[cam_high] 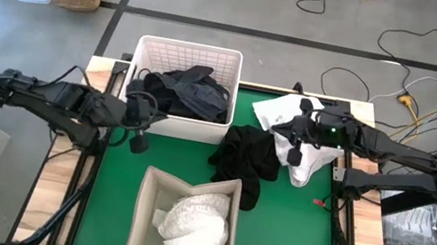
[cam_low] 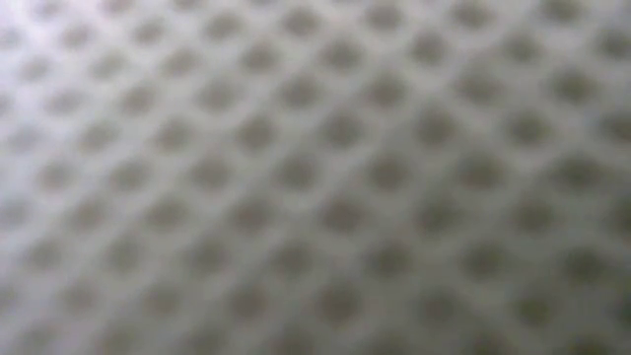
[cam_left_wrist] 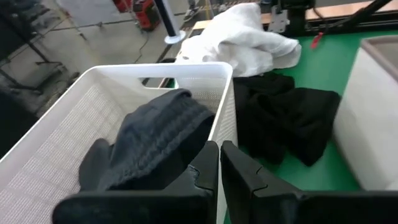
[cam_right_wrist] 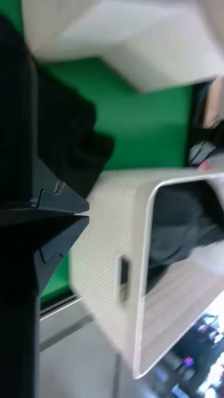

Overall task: Sort clothes
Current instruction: Put the white shirt into the laundry organizer

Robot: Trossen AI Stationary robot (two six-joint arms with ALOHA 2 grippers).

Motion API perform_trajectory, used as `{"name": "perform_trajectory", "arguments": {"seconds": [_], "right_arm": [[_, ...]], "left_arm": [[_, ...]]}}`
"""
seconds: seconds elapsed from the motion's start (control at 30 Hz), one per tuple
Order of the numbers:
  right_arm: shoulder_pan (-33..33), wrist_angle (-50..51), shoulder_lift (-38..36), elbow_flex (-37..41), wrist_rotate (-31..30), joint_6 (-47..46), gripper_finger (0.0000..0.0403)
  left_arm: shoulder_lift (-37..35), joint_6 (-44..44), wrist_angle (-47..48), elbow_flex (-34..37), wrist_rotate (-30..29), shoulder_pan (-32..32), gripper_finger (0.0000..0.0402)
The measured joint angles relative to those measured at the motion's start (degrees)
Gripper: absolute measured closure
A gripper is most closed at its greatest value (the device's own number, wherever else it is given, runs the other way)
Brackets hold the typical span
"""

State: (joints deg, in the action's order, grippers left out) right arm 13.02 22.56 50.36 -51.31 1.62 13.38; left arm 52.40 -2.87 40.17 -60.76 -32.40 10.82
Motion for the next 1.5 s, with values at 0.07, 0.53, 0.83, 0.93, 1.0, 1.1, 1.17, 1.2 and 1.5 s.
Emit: {"name": "perform_trajectory", "arguments": {"seconds": [0.07,0.53,0.83,0.93,1.0,1.1,1.17,1.2,1.5], "right_arm": [[0.02,1.46,0.66,0.0,-2.35,-0.31,0.039],[0.0,8.04,7.2,-1.22,-3.75,-4.85,0.039],[0.0,14.44,8.69,-1.22,-4.88,-4.44,0.039],[0.02,17.2,8.66,-1.22,-9.09,-6.98,0.039],[0.02,19.92,8.66,-1.22,-12.67,-9.11,0.039],[0.04,23.3,8.62,-1.22,-16.7,-12.26,0.039],[0.04,24.73,8.62,-1.22,-17.78,-14.01,0.039],[0.04,25.16,8.6,-1.22,-17.99,-14.76,0.039],[0.02,31.38,8.58,-1.72,-18.09,-16.36,0.0388]], "left_arm": [[0.1,-1.12,0.07,0.19,-1.26,1.29,0.0401],[0.51,-8.0,3.27,0.27,-12.19,6.4,0.0401],[1.95,-10.33,5.16,0.27,-12.22,6.4,0.0401],[2.38,-10.33,5.15,0.27,-12.22,6.4,0.0401],[2.68,-10.32,5.15,0.27,-12.22,6.37,0.0401],[2.99,-10.1,5.13,0.3,-12.22,6.37,0.0401],[3.09,-10.08,5.11,0.3,-12.22,6.37,0.0401],[3.1,-10.08,5.11,0.3,-12.22,6.37,0.0401],[3.13,-10.12,5.08,0.3,-12.22,6.35,0.0401]]}}
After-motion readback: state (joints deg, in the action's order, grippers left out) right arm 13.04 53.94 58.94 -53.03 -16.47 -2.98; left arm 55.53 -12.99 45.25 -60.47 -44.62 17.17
